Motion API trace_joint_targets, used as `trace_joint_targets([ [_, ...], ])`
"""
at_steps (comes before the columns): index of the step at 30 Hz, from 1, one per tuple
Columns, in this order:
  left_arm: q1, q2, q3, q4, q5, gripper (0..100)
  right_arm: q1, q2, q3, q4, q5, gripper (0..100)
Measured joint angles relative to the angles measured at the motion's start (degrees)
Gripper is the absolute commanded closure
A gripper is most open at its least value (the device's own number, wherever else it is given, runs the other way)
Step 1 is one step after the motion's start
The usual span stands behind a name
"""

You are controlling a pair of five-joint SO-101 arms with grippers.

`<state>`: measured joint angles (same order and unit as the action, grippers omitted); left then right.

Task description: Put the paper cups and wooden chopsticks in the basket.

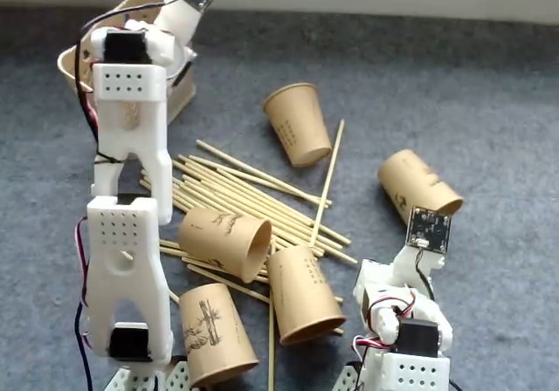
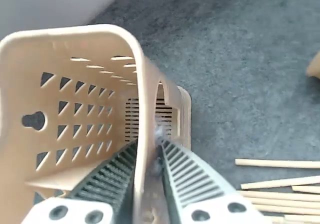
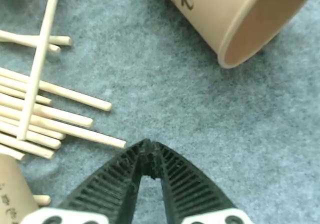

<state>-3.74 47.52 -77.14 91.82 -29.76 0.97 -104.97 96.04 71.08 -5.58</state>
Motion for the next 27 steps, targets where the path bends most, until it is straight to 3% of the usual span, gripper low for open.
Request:
trace_joint_targets([
  [12, 7.9, 0.0, -2.2, 7.9, 0.0, 99, 0.0, 0.0, 0.0, 0.0, 0.0, 99.3],
  [27, 17.8, 0.0, -2.3, 9.1, 0.0, 99, 0.0, 0.0, 0.0, 0.0, 0.0, 99.3],
])
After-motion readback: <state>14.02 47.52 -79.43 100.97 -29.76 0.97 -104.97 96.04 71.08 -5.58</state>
